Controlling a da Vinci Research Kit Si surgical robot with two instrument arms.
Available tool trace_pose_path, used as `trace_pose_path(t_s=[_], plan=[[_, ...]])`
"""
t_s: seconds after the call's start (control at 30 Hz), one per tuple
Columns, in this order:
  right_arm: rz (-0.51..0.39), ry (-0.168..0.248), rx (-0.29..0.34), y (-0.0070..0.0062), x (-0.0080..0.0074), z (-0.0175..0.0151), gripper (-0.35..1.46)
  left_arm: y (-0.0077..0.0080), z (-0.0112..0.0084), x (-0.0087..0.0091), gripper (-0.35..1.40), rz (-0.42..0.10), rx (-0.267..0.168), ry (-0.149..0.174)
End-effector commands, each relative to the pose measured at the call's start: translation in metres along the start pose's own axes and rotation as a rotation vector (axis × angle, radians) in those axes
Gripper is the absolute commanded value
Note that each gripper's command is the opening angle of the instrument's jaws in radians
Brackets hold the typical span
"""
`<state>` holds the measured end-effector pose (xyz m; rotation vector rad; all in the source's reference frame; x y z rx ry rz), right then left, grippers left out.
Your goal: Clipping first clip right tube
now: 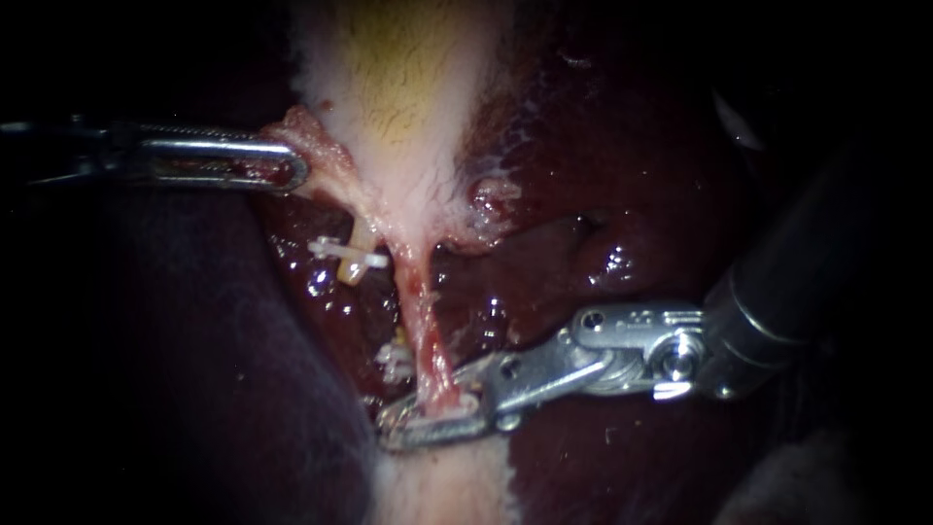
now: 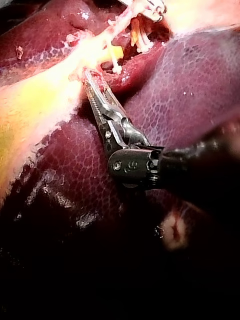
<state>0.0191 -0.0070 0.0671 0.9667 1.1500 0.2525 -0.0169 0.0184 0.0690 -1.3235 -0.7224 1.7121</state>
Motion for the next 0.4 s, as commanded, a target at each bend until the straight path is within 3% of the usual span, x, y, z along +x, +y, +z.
trace_pose_path(t_s=[0.03,0.4], plan=[[-0.002,-0.008,0.002,-0.0001,0.0001,0.0000,-0.35,0.0000,0.0000,0.0000,-0.35,0.000,0.000,0.000],[-0.003,-0.010,0.006,0.0000,0.0000,0.0000,-0.35,-0.0001,0.0000,0.0001,-0.35,0.000,0.000,0.000]])
